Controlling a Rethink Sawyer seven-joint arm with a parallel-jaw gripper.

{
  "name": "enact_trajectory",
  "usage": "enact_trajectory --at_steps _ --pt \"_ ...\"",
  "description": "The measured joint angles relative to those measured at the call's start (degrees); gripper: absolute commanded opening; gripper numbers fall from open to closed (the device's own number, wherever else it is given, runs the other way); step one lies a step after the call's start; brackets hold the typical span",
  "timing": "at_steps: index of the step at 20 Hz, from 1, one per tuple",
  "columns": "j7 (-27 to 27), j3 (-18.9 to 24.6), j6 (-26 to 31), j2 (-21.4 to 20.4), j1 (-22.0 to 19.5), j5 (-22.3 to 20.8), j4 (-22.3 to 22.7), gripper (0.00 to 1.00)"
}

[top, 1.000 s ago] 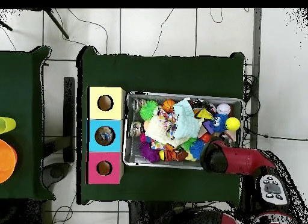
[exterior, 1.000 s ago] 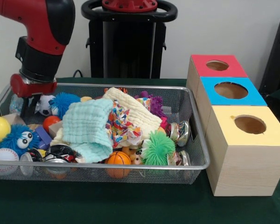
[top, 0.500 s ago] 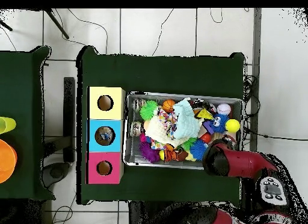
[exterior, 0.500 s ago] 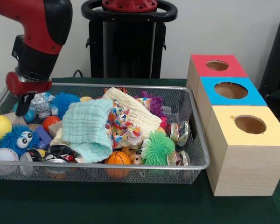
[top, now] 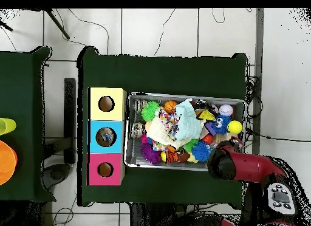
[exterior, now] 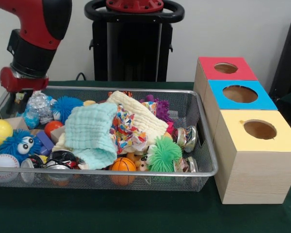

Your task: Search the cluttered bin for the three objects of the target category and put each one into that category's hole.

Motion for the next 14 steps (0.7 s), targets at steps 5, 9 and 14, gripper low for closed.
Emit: enact_trajectory --at_steps 5,9,14 --pt "0.0 -1.1 0.2 -1.8 -0.5 0.0 0.0 1.0" --pt "0.0 -0.9 0.8 -3.0 -2.1 0.2 0.0 1.0" --pt "0.0 -0.2 2.2 -4.2 -4.7 1.2 0.3 1.0"
